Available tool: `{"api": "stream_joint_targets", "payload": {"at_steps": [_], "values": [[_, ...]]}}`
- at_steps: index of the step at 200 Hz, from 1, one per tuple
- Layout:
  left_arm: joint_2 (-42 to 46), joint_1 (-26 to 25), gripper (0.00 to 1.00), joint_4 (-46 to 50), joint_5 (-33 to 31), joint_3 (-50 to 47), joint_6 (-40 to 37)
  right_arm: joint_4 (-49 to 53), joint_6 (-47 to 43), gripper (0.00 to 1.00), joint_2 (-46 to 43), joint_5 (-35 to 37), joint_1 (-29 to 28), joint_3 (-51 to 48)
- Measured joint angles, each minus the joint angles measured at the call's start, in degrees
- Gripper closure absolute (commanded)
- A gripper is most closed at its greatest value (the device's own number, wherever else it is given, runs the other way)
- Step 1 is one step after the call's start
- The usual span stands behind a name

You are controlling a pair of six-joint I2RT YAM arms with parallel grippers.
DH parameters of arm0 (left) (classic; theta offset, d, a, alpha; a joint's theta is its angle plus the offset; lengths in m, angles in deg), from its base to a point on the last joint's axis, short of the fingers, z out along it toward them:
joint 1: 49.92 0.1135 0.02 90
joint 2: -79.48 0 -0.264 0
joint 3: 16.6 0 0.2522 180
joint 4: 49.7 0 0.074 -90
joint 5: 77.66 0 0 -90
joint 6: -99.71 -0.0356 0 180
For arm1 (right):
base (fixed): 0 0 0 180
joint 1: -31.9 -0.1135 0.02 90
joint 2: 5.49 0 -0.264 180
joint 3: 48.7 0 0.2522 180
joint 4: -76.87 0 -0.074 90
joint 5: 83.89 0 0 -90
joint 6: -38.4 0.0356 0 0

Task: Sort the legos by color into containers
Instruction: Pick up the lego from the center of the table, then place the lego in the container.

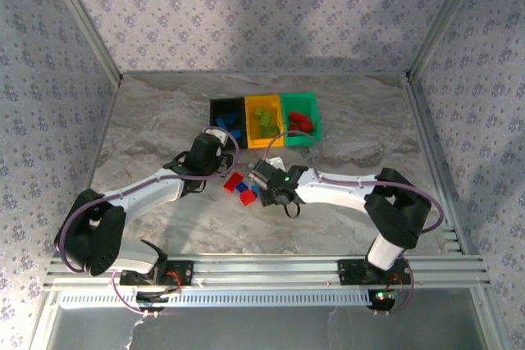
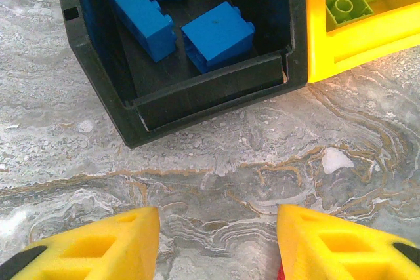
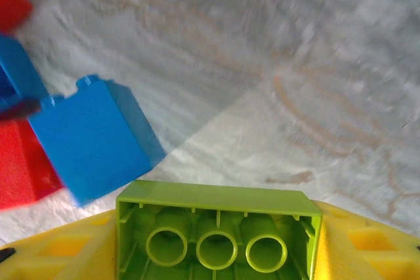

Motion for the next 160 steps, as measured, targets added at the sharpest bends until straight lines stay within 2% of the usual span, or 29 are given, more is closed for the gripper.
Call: {"api": "stream_joint_targets", "payload": {"at_steps": [39, 72, 160], "values": [[0.00, 0.26, 0.50, 0.00, 0.00, 0.00, 0.44, -2.34, -4.09, 0.42, -0.20, -0.02, 4.66, 5.55], [-0.02, 0.39, 0.50, 0.00, 0.04, 0.00, 0.50, -3.72, -7.98, 0.42, 2.12, -0.07, 7.30, 15.21], [-0.02, 1.49, 0.50, 0.02, 1.68, 0.00, 1.36, -3.43, -14.86, 0.41, 21.18, -2.91, 18.05, 38.71]]}}
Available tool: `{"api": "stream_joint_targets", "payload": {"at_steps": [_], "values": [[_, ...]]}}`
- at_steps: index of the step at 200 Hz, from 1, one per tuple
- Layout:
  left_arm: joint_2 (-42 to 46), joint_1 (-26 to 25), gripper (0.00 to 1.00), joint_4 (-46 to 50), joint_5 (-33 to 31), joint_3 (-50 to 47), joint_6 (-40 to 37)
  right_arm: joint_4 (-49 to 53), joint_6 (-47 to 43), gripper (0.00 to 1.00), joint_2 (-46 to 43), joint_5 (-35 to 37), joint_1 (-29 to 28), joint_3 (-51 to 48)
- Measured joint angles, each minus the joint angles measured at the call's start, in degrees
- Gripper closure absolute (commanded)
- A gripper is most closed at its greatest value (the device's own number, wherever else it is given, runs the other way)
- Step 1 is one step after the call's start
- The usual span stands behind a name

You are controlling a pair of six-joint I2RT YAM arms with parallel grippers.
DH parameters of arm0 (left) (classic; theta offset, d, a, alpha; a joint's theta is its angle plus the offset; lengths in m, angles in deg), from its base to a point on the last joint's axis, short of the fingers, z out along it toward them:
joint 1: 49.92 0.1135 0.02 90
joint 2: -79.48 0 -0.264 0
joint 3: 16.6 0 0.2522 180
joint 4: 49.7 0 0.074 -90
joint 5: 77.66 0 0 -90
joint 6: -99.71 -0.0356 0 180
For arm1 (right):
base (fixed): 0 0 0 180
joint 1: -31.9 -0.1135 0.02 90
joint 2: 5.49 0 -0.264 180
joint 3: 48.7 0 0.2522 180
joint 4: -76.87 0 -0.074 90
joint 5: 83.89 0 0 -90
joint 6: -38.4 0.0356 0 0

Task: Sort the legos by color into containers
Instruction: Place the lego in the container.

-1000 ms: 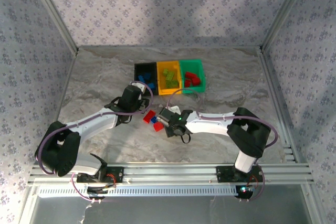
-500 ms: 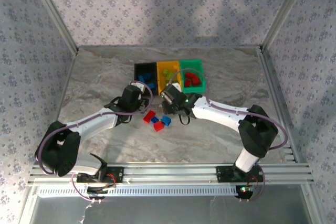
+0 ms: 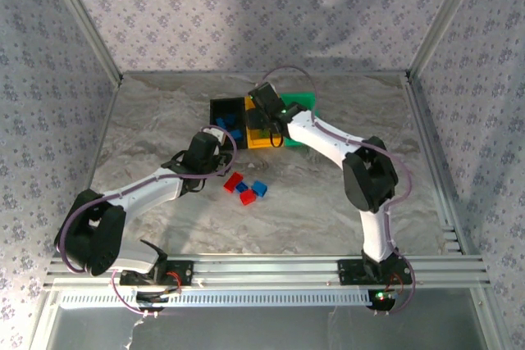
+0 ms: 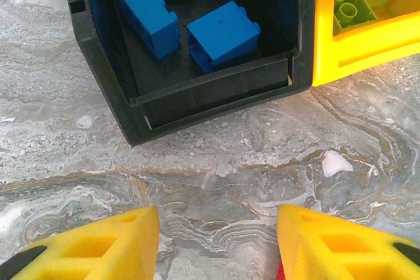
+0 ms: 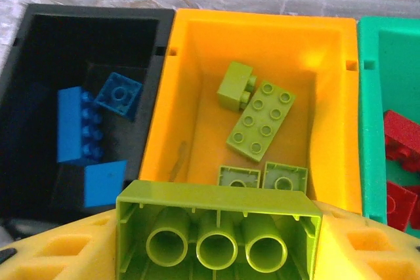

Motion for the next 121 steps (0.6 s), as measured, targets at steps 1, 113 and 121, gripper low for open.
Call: {"api": "stream_joint_targets", "payload": {"at_steps": [1, 113, 121], "values": [[0.00, 0.00, 0.50, -0.02, 0.02, 0.00, 0.00, 0.09, 0.00, 0.41, 0.20, -0.09, 0.09, 0.20], [0.00, 0.02, 0.40, 0.00, 0.74, 0.00, 0.61, 4.24, -0.83, 0.26, 8.63, -1.99, 2.80, 8.76], [0.00, 0.04, 0.37, 0.00, 0.87, 0.00, 0.90, 4.24, -0.83, 0.25, 8.63, -2.12, 2.86, 8.76]]}}
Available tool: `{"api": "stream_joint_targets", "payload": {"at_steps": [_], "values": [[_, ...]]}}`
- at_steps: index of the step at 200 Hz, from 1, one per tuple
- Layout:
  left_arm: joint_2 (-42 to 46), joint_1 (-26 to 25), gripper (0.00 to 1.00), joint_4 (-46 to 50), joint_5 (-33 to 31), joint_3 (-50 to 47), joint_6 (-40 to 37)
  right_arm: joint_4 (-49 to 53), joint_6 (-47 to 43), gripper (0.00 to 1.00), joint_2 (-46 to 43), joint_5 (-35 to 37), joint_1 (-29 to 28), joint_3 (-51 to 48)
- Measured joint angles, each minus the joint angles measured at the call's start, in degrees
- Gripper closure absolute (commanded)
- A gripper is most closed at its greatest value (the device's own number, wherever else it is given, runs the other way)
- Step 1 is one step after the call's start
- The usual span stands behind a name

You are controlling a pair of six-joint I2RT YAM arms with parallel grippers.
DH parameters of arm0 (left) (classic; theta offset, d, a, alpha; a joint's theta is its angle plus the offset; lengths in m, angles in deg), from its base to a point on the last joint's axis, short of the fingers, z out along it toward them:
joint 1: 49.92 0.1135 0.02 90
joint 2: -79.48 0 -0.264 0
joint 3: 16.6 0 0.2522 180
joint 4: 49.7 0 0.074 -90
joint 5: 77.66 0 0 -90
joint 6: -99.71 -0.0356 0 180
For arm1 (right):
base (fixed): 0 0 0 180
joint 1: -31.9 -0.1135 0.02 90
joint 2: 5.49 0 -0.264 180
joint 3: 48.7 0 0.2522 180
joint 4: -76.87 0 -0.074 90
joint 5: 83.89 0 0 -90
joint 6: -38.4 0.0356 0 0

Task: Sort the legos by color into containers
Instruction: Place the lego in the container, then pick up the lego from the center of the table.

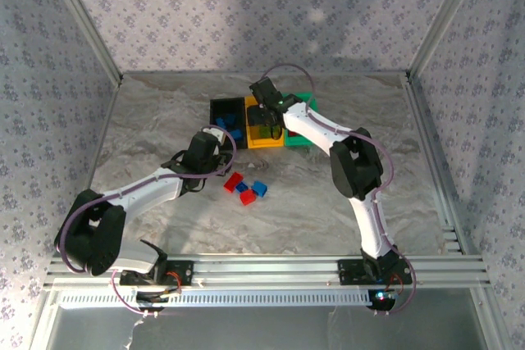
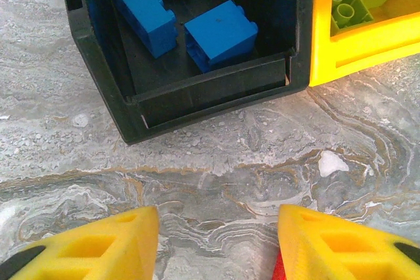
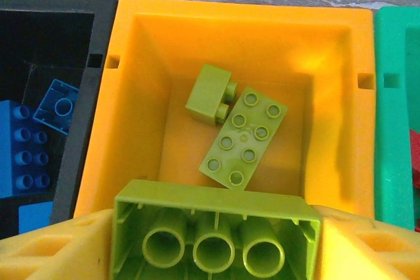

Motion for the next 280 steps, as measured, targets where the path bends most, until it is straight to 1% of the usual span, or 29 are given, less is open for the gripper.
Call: {"api": "stream_joint_targets", "payload": {"at_steps": [51, 89, 142, 192, 224, 251, 280], "values": [[0.00, 0.33, 0.37, -0.02, 0.42, 0.00, -0.04, -0.48, -0.04, 0.24, -1.66, 0.00, -0.55, -3.30], [0.00, 0.33, 0.37, 0.00, 0.42, 0.00, -0.04, -1.97, -0.24, 0.24, -7.08, 0.22, -1.81, -10.01], [-0.17, 0.35, 0.37, -0.04, 1.31, 0.00, 0.02, -5.22, -0.66, 0.24, -18.93, 1.73, -4.44, -23.71], [-3.23, 0.33, 0.38, 0.42, 3.65, 0.24, 0.15, -7.58, -0.55, 0.24, -31.56, 3.45, -5.33, -41.62], [-3.23, 0.33, 0.38, 1.77, 4.76, 1.20, 0.13, -7.65, -0.20, 0.24, -38.77, 4.61, -3.54, -49.42], [-3.26, 0.35, 0.38, 4.76, 5.66, 2.67, 0.13, -8.76, -0.04, 0.24, -44.06, 4.59, 0.35, -54.88], [-5.51, 0.28, 0.38, 9.70, 9.31, 5.27, 0.07, -11.21, 0.26, 0.24, -47.30, 4.24, 4.39, -60.76]]}}
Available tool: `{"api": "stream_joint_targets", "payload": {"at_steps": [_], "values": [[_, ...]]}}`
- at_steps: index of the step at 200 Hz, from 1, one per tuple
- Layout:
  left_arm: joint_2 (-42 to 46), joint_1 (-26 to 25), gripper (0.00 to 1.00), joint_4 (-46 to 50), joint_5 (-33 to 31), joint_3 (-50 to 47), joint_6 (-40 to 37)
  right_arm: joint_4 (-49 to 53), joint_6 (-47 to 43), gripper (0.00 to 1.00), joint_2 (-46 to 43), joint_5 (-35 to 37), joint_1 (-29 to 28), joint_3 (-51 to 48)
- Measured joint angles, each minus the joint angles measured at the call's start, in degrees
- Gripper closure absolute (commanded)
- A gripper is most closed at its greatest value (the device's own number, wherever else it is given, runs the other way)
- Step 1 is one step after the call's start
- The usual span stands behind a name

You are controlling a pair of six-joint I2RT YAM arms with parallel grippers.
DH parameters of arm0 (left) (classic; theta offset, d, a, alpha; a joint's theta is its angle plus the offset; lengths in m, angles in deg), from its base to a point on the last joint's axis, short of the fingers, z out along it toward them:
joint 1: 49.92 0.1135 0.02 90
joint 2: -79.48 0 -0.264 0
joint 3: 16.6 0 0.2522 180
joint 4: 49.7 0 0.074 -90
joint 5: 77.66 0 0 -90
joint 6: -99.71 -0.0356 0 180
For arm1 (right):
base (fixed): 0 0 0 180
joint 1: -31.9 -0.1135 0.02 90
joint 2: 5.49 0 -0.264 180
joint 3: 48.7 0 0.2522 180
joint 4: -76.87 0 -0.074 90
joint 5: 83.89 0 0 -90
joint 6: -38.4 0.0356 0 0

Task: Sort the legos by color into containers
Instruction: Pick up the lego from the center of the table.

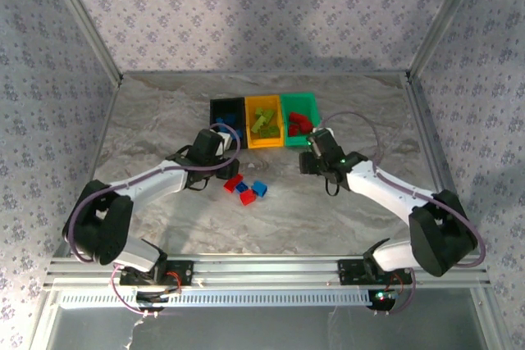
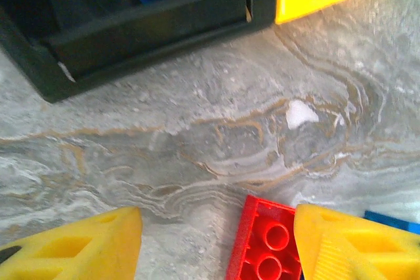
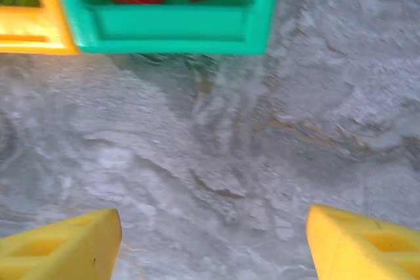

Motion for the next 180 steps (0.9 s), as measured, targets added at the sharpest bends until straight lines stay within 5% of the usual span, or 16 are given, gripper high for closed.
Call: {"api": "stream_joint_targets", "payload": {"at_steps": [59, 113, 180], "values": [[-9.31, -3.08, 0.37, 12.44, 2.56, 9.88, -1.31, -6.12, 0.13, 0.24, -0.39, -2.71, 2.62, -6.71], [-15.82, -8.63, 0.38, 21.77, -3.28, 19.10, -3.04, -8.94, -0.39, 0.24, -4.15, -5.73, 5.22, -9.73], [-20.44, -8.96, 0.45, 28.06, -9.20, 22.86, -2.95, -9.92, -0.92, 0.24, -5.20, -7.93, 5.75, -10.16]]}}
